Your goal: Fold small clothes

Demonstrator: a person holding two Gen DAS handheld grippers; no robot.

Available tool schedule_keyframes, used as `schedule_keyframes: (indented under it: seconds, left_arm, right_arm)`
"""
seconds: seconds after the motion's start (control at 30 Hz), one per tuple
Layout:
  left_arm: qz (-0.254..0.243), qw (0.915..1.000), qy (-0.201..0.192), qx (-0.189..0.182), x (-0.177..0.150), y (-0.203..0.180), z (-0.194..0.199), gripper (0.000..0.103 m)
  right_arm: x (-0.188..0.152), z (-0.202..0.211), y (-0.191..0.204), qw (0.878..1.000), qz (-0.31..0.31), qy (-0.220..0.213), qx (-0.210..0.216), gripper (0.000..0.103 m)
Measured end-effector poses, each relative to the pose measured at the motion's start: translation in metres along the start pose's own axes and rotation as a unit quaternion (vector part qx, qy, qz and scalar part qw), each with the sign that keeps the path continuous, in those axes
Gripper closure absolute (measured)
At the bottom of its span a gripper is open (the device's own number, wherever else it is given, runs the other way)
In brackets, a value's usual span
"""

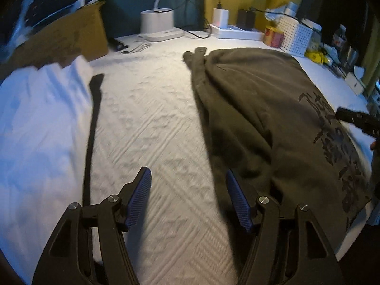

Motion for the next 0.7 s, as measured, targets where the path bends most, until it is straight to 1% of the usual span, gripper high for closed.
schedule_keyframes:
  seconds: [0.07, 0.13, 0.2, 0.23, 0.3, 0.37, 0.4, 0.5, 0.57, 0.6, 0.63, 0.67, 0.7]
  left_arm:
    - [0.010, 0.9999, -0.012, 0.000, -0.004, 0.002, 0.010, 0.038]
    - [0.013, 0.9992, -0.034, -0.015, -0.007, 0.000, 0.024, 0.038]
    - [0.011, 0.9975, -0.057, -0.039, -0.008, -0.008, 0.038, 0.038]
    - [0.008, 0.9961, -0.066, -0.057, -0.010, -0.013, 0.044, 0.038]
    - [0.001, 0.9930, -0.072, -0.094, -0.013, -0.024, 0.051, 0.038]
    - [-0.007, 0.9896, -0.069, -0.126, -0.017, -0.035, 0.052, 0.038]
    - [-0.011, 0.9887, -0.063, -0.136, -0.019, -0.040, 0.050, 0.038]
    - [-0.016, 0.9889, -0.037, -0.143, -0.027, -0.051, 0.039, 0.038]
    - [-0.016, 0.9881, -0.018, -0.152, -0.035, -0.055, 0.031, 0.038]
    - [-0.017, 0.9877, -0.015, -0.155, -0.037, -0.056, 0.030, 0.039]
    - [-0.019, 0.9872, -0.011, -0.158, -0.041, -0.058, 0.029, 0.046]
    - [-0.022, 0.9863, -0.007, -0.163, -0.044, -0.059, 0.029, 0.057]
    - [-0.025, 0.9857, -0.004, -0.166, -0.047, -0.061, 0.030, 0.061]
  right_arm:
    - [-0.005, 0.003, 0.002, 1.000, 0.001, 0.001, -0.003, 0.070]
    - [-0.011, 0.007, 0.003, 1.000, 0.000, 0.002, -0.004, 0.070]
    - [-0.015, 0.011, 0.004, 1.000, -0.001, 0.001, -0.004, 0.070]
    - [-0.017, 0.013, 0.004, 1.000, -0.002, 0.000, -0.004, 0.070]
    - [-0.022, 0.017, 0.004, 1.000, -0.002, -0.002, -0.005, 0.070]
    - [-0.026, 0.021, 0.005, 1.000, -0.002, -0.004, -0.005, 0.070]
    - [-0.029, 0.024, 0.005, 1.000, -0.003, -0.005, -0.005, 0.070]
    - [-0.035, 0.031, 0.006, 1.000, -0.003, -0.008, -0.005, 0.069]
    - [-0.041, 0.035, 0.006, 1.000, -0.003, -0.010, -0.005, 0.051]
    - [-0.043, 0.037, 0.007, 1.000, -0.003, -0.011, -0.004, 0.049]
    - [-0.046, 0.039, 0.007, 1.000, -0.002, -0.011, -0.004, 0.049]
    - [-0.049, 0.041, 0.008, 1.000, -0.001, -0.012, -0.004, 0.049]
    - [-0.052, 0.042, 0.008, 1.000, 0.000, -0.011, -0.004, 0.049]
Point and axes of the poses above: each gripper's, at about its wrist camera, not at the fingertips, and z roughly against the way its jaws point, y to its left, x to its top, the point moved 1 cm from there along -z, roughly the way its jaws point, and after that the axes turned 11 degrees about -x, right-handed, at the moved point
